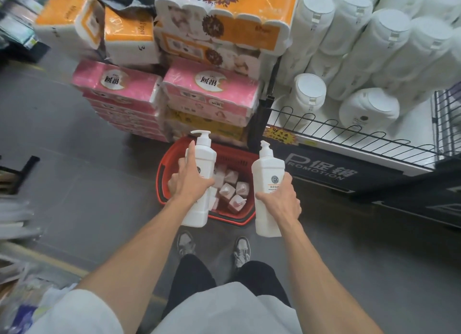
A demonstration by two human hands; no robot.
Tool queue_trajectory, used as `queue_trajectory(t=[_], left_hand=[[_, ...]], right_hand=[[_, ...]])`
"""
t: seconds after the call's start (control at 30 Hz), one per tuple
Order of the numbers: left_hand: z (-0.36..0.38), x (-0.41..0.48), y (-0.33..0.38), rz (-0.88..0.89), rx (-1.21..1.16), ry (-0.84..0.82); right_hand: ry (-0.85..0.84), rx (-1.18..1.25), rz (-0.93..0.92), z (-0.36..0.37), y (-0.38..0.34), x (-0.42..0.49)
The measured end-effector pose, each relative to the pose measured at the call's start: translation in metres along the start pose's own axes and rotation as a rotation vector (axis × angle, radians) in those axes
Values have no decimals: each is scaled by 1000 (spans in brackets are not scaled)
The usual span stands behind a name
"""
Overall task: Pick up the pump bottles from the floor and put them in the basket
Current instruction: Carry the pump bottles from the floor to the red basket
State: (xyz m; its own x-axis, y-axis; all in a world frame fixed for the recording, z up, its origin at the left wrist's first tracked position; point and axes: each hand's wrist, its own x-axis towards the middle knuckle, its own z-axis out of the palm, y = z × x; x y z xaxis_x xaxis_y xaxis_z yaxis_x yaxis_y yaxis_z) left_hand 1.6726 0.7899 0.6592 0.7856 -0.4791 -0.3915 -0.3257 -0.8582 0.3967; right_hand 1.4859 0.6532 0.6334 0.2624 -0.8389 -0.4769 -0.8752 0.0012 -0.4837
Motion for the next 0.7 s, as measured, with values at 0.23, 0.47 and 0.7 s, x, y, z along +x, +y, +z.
queue_trajectory(t=[0.23, 0.47, 0.7], left_hand=[[10, 71, -14, 102, 73, -49], [84, 146, -30, 182, 85, -69], [177, 202, -60, 204, 61, -131]], right_hand=[[65, 58, 96, 51, -12, 26], [124, 101, 129, 138, 1, 91], [128, 166, 155, 220, 26, 155]])
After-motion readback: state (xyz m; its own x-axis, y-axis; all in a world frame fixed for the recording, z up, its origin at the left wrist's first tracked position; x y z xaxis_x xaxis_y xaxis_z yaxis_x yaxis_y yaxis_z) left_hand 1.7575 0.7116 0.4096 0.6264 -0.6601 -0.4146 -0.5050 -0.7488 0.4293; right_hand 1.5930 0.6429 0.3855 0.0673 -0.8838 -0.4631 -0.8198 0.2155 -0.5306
